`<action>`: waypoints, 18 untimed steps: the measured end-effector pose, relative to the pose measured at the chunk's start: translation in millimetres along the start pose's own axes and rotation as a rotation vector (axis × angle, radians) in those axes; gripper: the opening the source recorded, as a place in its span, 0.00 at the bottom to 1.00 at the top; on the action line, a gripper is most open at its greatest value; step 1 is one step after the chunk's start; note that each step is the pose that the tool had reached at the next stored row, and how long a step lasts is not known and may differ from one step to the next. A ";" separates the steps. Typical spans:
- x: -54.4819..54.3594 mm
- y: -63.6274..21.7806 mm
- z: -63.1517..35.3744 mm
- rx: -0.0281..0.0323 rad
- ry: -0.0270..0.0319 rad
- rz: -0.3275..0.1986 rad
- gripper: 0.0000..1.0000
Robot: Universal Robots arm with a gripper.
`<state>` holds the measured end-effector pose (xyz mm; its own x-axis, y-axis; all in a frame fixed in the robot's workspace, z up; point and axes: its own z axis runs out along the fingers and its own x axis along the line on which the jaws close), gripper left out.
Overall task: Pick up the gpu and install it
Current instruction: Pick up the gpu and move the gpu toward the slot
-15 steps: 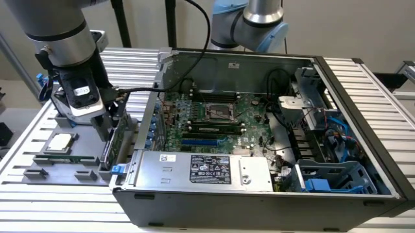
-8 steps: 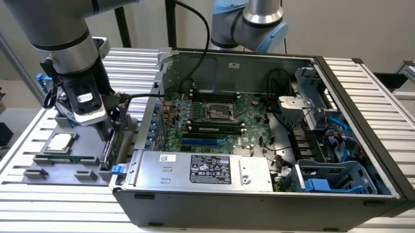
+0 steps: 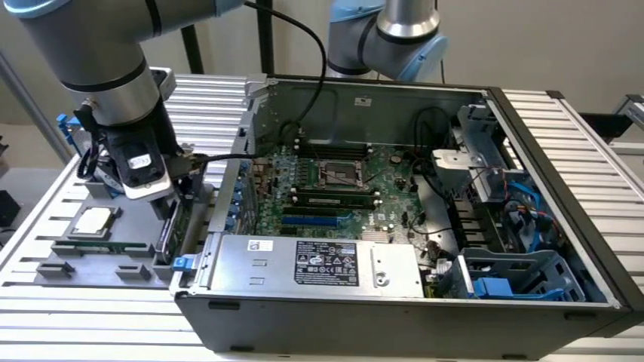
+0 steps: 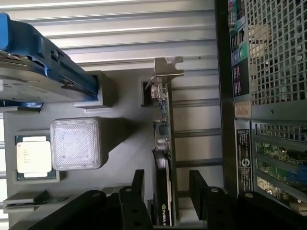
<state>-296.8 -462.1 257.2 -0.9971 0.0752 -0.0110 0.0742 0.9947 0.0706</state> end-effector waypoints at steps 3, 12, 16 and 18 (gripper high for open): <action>0.1 -0.4 5.3 0.0002 0.0020 0.003 1.00; 0.5 2.4 12.6 0.0014 0.0109 0.004 1.00; 1.3 3.2 16.3 0.0039 0.0116 0.004 1.00; 1.3 3.4 17.0 0.0069 0.0122 0.004 1.00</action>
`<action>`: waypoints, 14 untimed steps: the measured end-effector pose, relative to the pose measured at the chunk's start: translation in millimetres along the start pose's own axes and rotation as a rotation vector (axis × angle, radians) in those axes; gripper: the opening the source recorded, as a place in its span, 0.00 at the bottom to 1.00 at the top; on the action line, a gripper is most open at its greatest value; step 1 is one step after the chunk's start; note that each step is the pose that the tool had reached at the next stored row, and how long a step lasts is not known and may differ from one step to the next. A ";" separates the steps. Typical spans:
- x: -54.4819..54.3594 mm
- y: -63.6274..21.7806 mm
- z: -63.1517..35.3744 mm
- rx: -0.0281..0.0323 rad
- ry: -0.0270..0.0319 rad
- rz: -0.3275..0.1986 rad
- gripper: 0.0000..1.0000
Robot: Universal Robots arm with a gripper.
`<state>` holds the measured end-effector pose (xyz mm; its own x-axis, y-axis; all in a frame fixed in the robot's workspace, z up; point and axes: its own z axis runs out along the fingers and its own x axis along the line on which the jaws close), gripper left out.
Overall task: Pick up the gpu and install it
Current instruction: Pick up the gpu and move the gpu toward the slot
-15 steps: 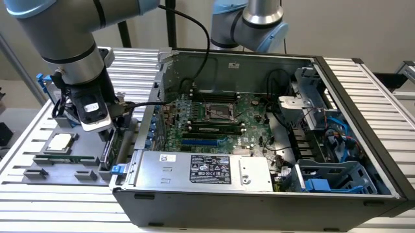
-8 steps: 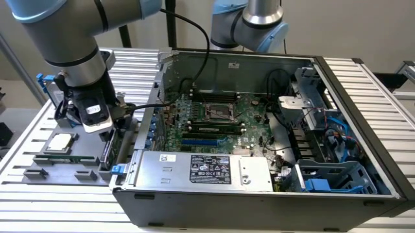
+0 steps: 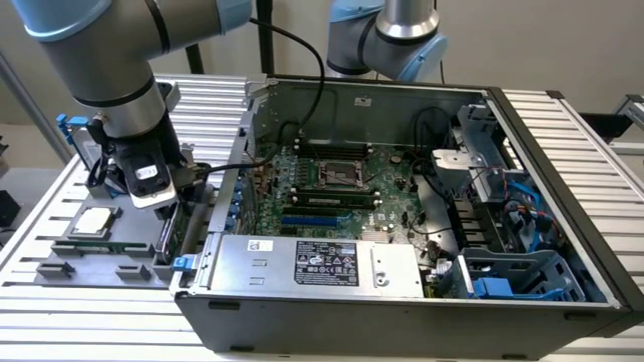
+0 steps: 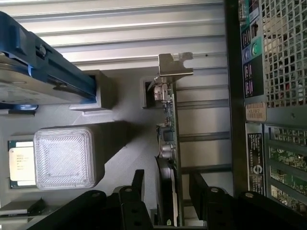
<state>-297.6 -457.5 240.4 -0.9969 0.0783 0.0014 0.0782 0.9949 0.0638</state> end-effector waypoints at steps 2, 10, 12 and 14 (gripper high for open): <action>0.1 0.1 0.6 0.0022 0.0001 0.000 1.00; 0.2 1.2 1.1 0.0072 -0.0001 0.016 1.00; 0.2 1.4 1.1 0.0086 -0.0003 0.025 1.00; 0.2 1.7 1.2 0.0104 -0.0003 0.034 1.00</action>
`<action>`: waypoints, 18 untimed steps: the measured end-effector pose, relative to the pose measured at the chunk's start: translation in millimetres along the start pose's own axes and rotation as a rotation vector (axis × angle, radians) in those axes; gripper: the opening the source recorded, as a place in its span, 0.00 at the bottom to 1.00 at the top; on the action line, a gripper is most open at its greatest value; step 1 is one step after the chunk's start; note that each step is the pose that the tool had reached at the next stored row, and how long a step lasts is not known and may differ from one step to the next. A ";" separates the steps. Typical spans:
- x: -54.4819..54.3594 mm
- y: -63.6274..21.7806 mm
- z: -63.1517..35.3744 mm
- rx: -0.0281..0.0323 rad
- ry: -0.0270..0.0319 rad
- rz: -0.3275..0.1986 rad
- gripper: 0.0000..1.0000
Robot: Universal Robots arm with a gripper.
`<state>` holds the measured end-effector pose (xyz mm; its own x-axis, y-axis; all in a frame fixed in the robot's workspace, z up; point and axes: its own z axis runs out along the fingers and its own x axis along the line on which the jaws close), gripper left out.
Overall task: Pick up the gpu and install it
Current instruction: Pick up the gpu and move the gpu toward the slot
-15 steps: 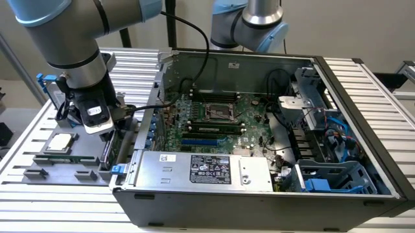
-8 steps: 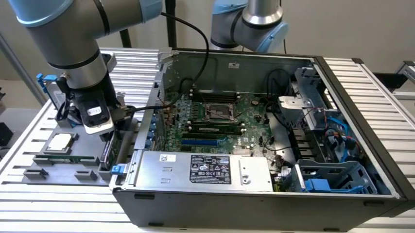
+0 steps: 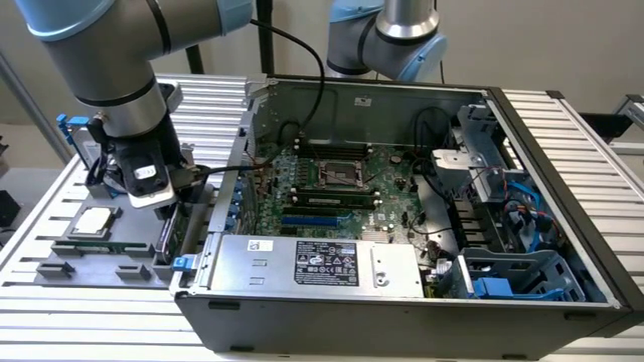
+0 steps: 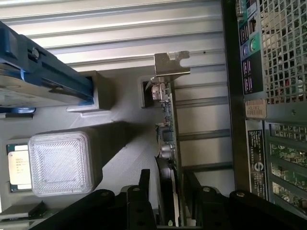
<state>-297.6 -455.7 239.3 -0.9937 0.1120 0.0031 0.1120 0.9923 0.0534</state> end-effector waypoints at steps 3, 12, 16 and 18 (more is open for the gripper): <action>0.0 0.5 0.0 0.0027 0.0013 0.005 1.00; 0.3 1.9 0.2 0.0039 0.0030 0.004 1.00; -0.2 2.0 0.3 0.0040 0.0054 -0.002 1.00; -0.9 2.1 0.3 0.0043 0.0072 -0.006 1.00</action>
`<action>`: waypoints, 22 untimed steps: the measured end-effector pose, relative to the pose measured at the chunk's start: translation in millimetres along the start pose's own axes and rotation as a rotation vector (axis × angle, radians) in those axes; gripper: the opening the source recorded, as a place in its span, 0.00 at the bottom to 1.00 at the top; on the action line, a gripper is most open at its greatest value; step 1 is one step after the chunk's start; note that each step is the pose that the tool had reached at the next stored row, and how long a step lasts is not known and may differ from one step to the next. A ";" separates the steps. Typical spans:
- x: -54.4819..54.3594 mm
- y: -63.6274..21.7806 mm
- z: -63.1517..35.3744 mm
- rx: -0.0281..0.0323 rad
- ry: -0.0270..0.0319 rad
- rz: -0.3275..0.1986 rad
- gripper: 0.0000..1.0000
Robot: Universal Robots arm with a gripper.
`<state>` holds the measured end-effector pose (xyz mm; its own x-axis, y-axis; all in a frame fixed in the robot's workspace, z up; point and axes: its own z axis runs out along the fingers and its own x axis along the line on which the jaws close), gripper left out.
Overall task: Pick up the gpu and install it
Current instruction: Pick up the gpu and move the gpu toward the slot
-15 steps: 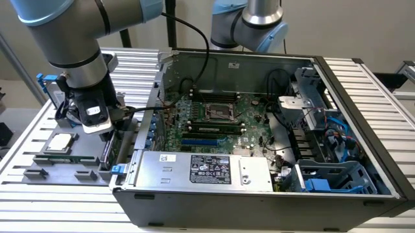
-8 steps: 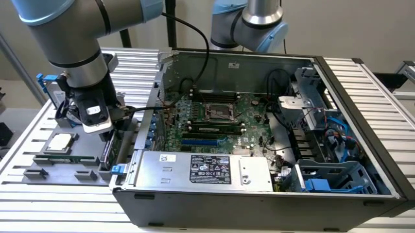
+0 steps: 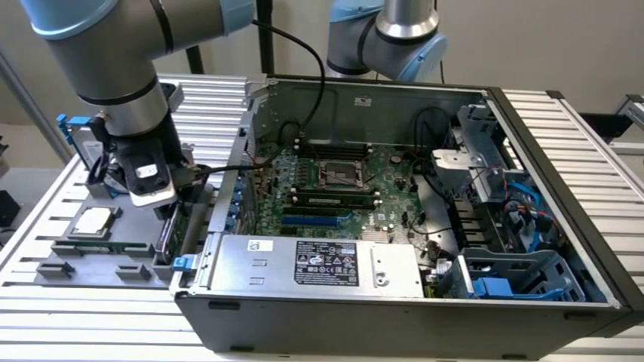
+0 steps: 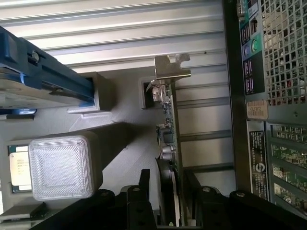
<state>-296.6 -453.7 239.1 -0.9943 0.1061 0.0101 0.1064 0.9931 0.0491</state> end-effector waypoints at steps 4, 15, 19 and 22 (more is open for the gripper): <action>-2.1 0.2 0.0 0.0004 0.0043 -0.004 1.00; -2.5 0.2 -0.1 0.0007 0.0058 -0.006 0.00; -2.3 0.2 -0.1 0.0006 0.0058 -0.009 0.00; -0.5 0.0 0.0 -0.0007 0.0065 -0.021 0.00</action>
<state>-296.1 -453.8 239.1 -0.9963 0.0850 0.0155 0.0857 0.9951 0.0501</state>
